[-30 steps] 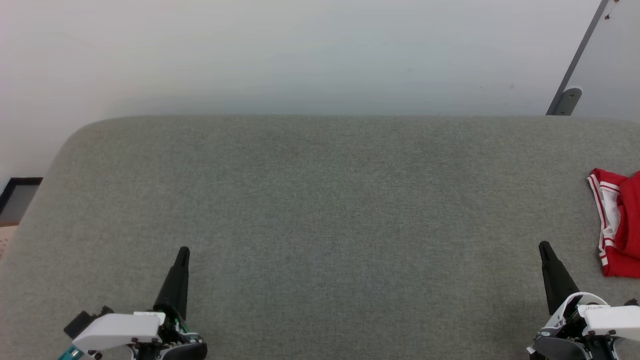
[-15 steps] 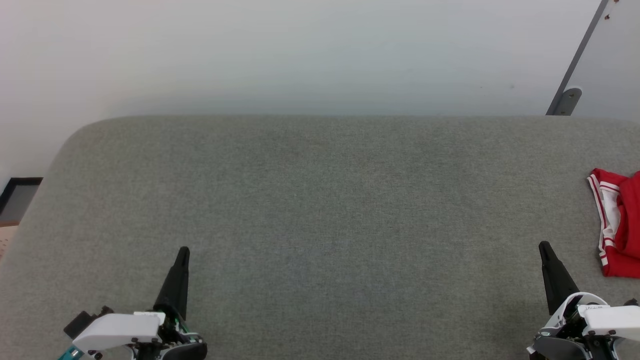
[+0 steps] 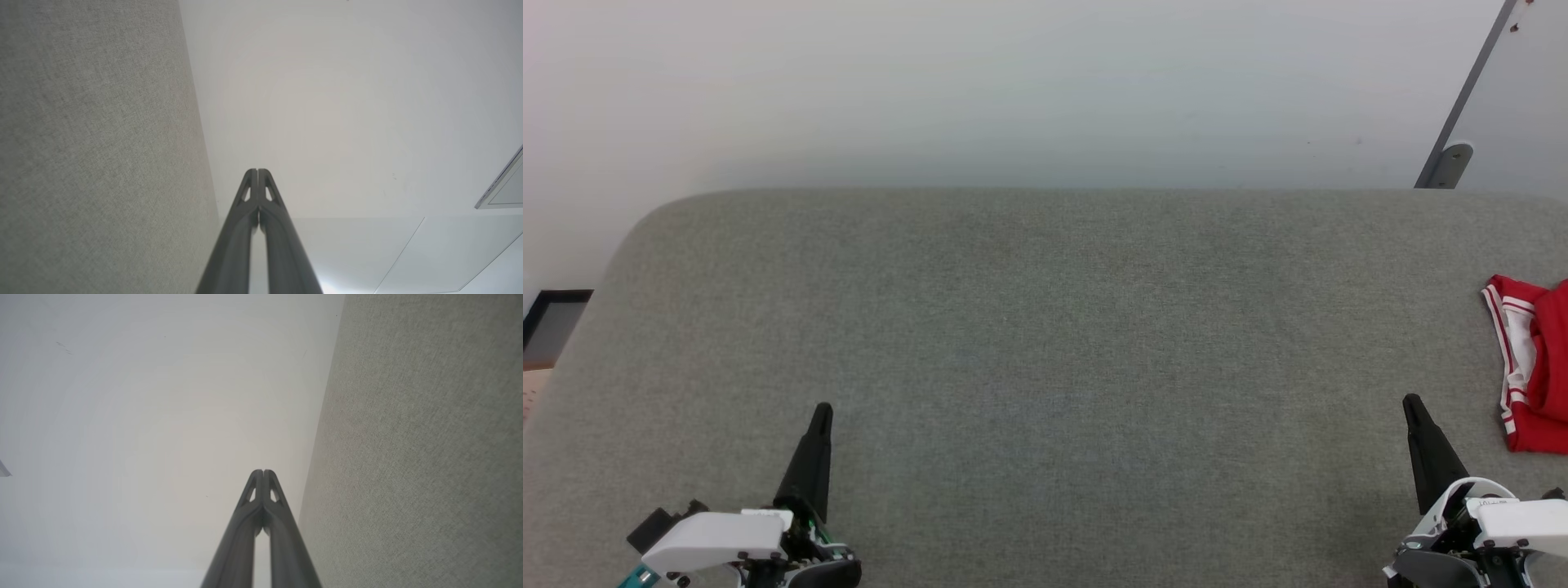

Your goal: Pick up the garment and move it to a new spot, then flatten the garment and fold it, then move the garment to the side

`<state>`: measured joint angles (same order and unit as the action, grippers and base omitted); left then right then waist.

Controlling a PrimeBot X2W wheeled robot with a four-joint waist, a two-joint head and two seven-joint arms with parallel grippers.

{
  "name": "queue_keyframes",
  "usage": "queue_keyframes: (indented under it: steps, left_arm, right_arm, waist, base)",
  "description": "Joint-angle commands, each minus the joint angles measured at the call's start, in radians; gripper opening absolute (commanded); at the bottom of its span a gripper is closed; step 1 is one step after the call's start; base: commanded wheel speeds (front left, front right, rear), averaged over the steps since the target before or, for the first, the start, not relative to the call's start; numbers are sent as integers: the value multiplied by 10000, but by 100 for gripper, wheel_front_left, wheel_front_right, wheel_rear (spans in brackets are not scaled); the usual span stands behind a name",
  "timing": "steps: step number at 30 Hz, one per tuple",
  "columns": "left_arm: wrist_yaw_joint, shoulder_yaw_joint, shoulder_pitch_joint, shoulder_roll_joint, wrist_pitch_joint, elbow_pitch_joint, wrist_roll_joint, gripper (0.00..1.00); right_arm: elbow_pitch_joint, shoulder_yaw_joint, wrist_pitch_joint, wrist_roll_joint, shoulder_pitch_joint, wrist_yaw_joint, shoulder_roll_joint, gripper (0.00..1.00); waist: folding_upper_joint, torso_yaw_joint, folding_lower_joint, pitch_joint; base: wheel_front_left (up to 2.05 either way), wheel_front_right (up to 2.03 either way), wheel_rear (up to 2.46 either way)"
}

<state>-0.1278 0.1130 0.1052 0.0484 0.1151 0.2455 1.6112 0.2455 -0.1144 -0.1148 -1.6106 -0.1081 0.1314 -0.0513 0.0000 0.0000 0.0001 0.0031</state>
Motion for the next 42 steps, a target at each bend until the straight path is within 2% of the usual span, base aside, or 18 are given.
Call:
queue_keyframes:
  steps: [1, 42]
  left_arm:
    - [-54, 16, 89, 4, 15, -5, 33, 0]
    - [-54, 16, 88, 4, 14, -6, 35, 0]
  right_arm:
    - [0, 2, -23, -44, -31, -14, 32, 0]
    - [0, 4, -22, -45, -31, -14, 32, 0]
  waist:
    - [0, 0, -1, 0]
    - [0, 0, -1, 0]
  base:
    - [0, 0, 0]
    - [0, 0, 0]
